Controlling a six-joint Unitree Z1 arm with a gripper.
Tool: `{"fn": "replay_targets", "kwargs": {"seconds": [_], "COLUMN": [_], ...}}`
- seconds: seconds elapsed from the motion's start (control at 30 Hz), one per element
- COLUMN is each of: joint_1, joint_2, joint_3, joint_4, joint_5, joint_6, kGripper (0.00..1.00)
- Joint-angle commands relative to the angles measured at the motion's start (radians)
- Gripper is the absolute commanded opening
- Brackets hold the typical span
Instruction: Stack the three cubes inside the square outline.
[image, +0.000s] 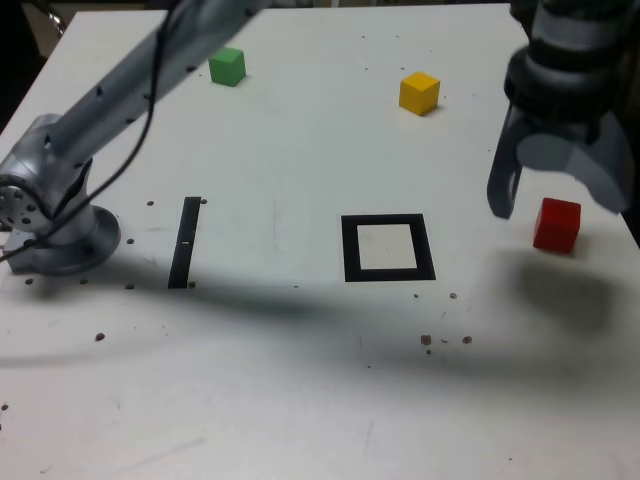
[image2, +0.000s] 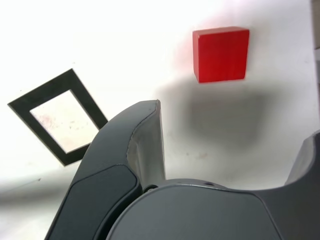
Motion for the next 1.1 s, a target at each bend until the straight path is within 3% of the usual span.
{"fn": "replay_targets", "kwargs": {"seconds": [0.0, 0.4, 1.07], "joint_1": [0.008, 0.027, 0.053], "joint_2": [0.014, 0.1, 0.144], "joint_3": [-0.013, -0.061, -0.078], "joint_4": [0.012, 0.009, -0.032], "joint_5": [0.001, 0.058, 0.046], "joint_6": [0.004, 0.042, 0.097], "kGripper": [0.96, 0.93, 0.77]}}
